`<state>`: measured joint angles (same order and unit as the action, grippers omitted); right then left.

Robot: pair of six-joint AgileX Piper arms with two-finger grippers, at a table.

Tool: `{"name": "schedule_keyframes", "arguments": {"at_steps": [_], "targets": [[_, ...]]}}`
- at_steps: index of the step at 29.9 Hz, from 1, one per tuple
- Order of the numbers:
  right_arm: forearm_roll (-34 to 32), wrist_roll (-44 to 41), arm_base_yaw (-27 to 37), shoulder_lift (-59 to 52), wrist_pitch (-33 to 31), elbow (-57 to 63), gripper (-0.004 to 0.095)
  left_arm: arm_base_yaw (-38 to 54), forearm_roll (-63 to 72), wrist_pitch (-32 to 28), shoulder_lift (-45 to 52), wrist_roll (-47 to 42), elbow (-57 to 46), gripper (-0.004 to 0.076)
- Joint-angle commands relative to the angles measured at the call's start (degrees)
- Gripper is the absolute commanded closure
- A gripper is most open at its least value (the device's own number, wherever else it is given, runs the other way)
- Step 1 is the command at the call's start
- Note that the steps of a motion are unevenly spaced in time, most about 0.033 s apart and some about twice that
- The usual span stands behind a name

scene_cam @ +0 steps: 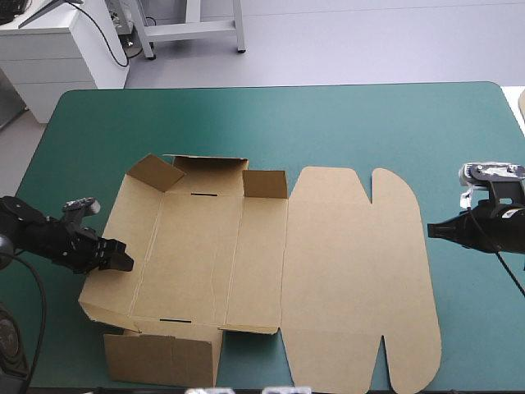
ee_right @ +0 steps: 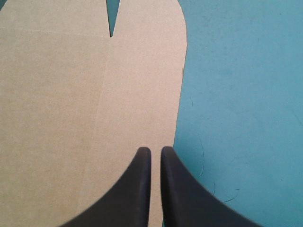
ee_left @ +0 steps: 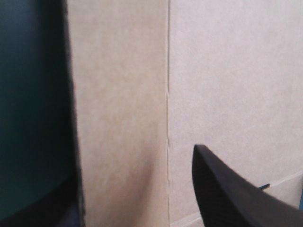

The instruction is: Fold the box

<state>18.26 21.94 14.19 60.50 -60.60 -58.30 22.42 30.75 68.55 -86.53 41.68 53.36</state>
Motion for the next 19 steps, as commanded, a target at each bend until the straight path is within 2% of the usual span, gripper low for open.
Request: {"name": "schedule_keyframes", "arguments": {"at_steps": [1, 4, 6, 9, 12, 19], "targets": [[1.3, 0.5, 0.5, -0.4, 2.4, -1.4, 0.0858, -3.3, 0.3, 2.6, 1.6, -0.5, 1.2, 0.0351], [1.3, 0.5, 0.5, -0.4, 2.4, -1.4, 0.0857, -4.5, 0.1, 1.7, 1.6, -0.8, 1.2, 0.0391], [1.3, 0.5, 0.5, -0.4, 2.4, -1.4, 0.0857, -4.5, 0.1, 1.2, 1.6, -1.7, 1.2, 0.0451], [1.3, 0.5, 0.5, -0.4, 2.2, -1.4, 0.0857, -4.5, -0.1, 1.2, 1.6, -1.8, 1.2, 0.0575], [1.3, 0.5, 0.5, -0.4, 2.2, -1.4, 0.0857, -4.5, -0.6, 0.6, 1.6, -2.5, 1.2, 0.0735], [1.3, 0.5, 0.5, -0.4, 2.3, -1.4, 0.0857, -4.5, -4.2, -1.4, 1.6, -5.0, 1.3, 0.0731]]}}
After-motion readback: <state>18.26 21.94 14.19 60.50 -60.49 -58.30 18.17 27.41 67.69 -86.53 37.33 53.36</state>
